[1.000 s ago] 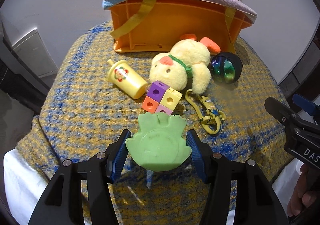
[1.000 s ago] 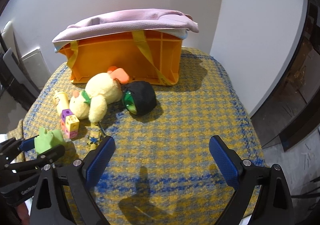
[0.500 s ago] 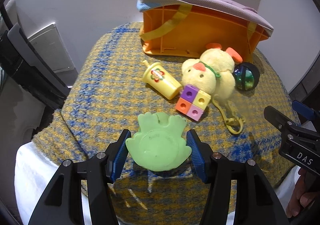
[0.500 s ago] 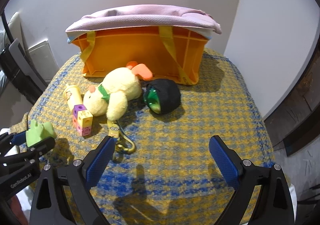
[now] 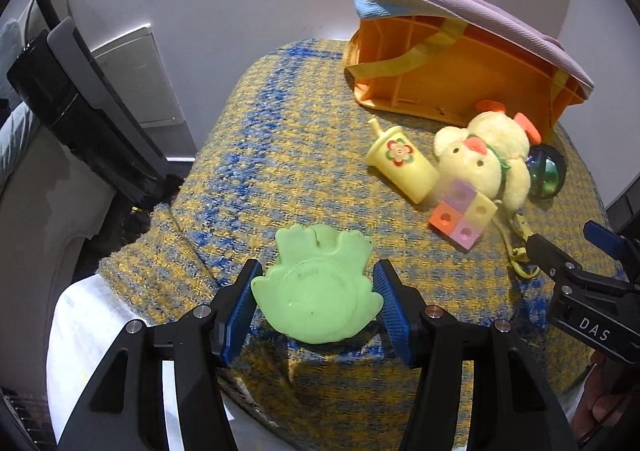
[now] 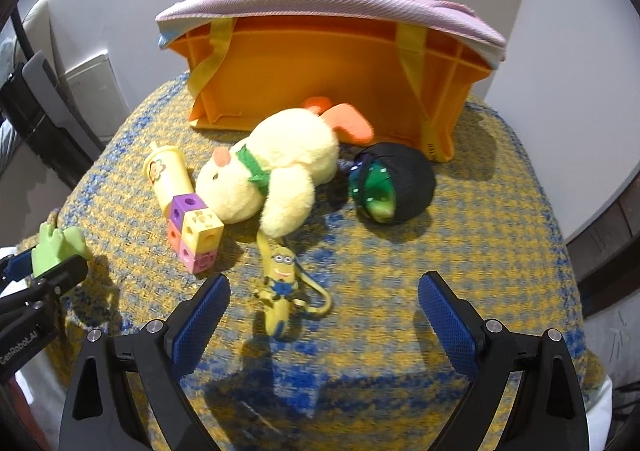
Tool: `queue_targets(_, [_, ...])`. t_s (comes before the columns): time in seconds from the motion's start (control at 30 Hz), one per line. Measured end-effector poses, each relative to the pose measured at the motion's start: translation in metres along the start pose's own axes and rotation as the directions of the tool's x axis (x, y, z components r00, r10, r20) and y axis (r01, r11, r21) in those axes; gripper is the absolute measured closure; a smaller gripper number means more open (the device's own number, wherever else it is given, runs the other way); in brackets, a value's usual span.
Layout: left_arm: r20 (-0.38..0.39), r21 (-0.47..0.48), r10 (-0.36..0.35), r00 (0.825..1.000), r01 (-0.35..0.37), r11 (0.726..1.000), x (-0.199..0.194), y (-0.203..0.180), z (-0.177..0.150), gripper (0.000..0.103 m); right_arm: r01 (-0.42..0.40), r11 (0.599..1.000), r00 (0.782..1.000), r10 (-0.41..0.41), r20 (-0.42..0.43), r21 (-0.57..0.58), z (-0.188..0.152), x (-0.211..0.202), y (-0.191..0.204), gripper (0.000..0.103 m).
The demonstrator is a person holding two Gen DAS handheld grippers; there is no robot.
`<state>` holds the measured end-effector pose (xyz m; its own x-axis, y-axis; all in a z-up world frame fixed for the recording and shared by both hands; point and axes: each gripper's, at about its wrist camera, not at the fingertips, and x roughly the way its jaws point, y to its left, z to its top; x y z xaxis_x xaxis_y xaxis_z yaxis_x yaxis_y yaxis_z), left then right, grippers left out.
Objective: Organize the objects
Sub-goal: 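Lift the green frog with the left tool while the right tool grasps the minion keychain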
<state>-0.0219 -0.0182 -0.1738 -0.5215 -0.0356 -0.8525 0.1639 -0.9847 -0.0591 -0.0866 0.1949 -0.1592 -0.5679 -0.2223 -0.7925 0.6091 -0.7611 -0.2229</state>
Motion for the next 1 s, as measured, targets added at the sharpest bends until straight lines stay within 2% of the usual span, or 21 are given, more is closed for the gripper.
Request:
queue_targets(0.3, [-0.017,-0.024,0.012,1.0,-0.013,1.0,0.008,0.007,-0.001,0.046,-0.014,1.0,0.999,0.014,-0.05,0.009,0.0,0.02,0.008,0.009])
queue_targets(0.37, [-0.017,-0.02,0.013,1.0,-0.013,1.0,0.008,0.007,-0.001,0.046,-0.012,1.0,0.998,0.013,-0.062,0.012,0.0,0.024,0.01,0.015])
queue_targets(0.43, [-0.014,-0.015,0.013,1.0,-0.013,1.0,0.008,0.006,-0.001,0.046,-0.012,1.0,0.997,0.013,-0.076,0.014,-0.001,0.028,0.01,0.029])
queue_targets(0.53, [-0.014,-0.013,0.012,1.0,-0.012,1.0,0.008,0.005,-0.001,0.046,-0.012,0.999,0.995,0.015,-0.103,0.029,-0.003,0.033,0.009,0.042])
queue_targets(0.7, [-0.014,-0.013,0.014,1.0,-0.014,1.0,0.007,0.005,-0.001,0.046,-0.03,0.999,0.993,0.033,-0.109,0.029,-0.004,0.035,0.008,0.056])
queue_targets(1.0, [0.0,-0.003,0.015,1.0,-0.015,1.0,0.002,0.002,-0.002,0.046,-0.039,0.999,0.994,0.043,-0.098,0.035,-0.006,0.024,0.003,0.057])
